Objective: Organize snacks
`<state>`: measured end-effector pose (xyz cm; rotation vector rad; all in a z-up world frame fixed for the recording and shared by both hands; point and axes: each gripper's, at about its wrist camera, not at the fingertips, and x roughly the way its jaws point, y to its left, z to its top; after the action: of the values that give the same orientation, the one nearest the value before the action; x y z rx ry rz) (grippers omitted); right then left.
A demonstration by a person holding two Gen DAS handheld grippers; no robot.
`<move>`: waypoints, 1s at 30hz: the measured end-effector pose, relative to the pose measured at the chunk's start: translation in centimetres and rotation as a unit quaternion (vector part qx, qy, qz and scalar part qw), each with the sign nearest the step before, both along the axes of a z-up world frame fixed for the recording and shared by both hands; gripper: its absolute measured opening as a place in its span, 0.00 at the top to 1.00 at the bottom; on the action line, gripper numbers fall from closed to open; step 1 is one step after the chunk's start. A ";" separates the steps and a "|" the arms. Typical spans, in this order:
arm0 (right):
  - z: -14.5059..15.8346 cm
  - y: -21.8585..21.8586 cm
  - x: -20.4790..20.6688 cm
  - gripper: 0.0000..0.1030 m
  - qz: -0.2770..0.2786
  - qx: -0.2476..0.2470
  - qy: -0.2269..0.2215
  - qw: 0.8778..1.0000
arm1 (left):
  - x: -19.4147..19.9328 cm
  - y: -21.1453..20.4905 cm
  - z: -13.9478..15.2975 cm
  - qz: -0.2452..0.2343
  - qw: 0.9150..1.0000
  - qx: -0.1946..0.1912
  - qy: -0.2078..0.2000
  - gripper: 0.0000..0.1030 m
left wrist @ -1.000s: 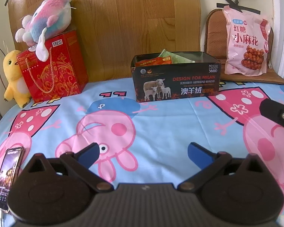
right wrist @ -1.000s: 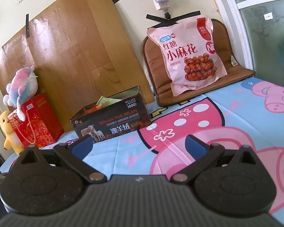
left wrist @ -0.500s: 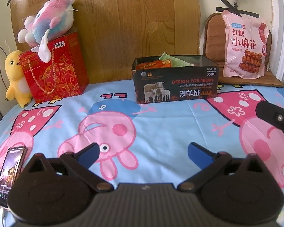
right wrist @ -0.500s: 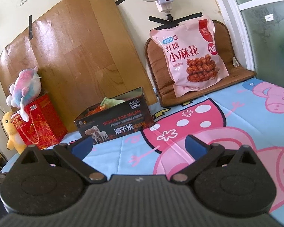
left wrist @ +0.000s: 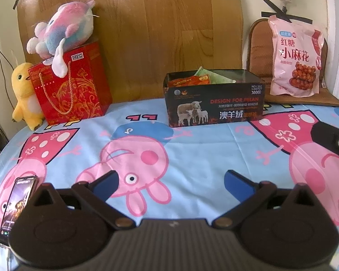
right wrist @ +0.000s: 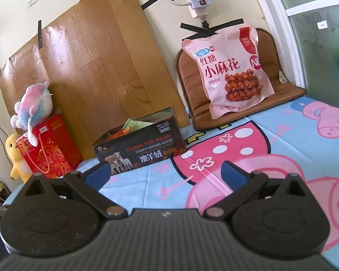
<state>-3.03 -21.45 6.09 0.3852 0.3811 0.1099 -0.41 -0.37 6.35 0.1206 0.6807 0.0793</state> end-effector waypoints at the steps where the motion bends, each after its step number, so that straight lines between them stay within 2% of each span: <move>1: 0.0 0.0 0.0 0.00 0.000 0.000 -0.001 1.000 | 0.0 0.0 0.0 0.001 1.000 0.000 -0.001 0.00; 9: 0.2 0.0 -0.2 0.00 0.001 -0.003 -0.006 1.000 | -0.3 0.2 0.3 0.006 1.000 -0.003 -0.012 0.00; 17: 0.5 0.4 -0.6 0.00 0.003 -0.014 -0.019 1.000 | -0.2 0.7 0.3 0.013 1.000 -0.016 0.001 0.00; 30: 0.6 0.6 -0.5 0.00 0.013 -0.017 -0.019 1.000 | 0.1 1.2 0.0 0.037 0.999 -0.005 0.008 0.00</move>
<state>-3.49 -20.85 6.74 0.3445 0.3501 0.1348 -0.36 0.84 6.39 0.0867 0.7021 0.1458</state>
